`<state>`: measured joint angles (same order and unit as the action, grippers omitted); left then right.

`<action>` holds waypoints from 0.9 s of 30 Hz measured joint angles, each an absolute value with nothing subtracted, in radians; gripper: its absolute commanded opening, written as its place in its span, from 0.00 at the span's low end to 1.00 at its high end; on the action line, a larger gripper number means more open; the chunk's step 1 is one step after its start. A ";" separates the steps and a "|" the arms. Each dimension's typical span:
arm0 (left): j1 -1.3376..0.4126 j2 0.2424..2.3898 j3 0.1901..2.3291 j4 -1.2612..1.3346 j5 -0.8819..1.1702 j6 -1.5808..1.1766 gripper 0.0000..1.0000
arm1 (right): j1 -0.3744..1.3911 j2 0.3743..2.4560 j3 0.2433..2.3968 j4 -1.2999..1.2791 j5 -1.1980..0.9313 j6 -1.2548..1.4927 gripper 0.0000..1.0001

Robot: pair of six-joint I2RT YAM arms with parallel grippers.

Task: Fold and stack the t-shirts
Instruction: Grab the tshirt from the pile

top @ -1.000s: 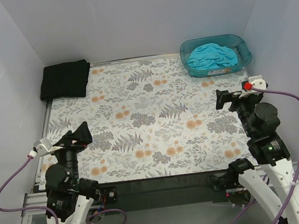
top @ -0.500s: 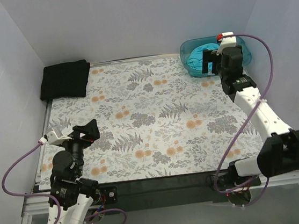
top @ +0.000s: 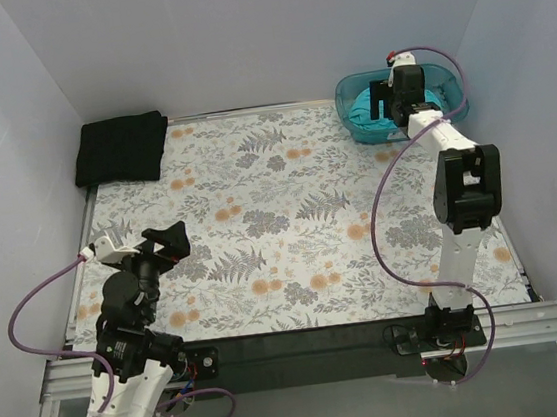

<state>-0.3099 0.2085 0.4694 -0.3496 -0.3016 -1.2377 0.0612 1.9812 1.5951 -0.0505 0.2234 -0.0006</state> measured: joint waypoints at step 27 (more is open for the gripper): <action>-0.310 0.272 0.469 -0.347 -0.279 -1.234 0.97 | 0.058 2.461 2.027 -0.090 0.087 -0.041 0.01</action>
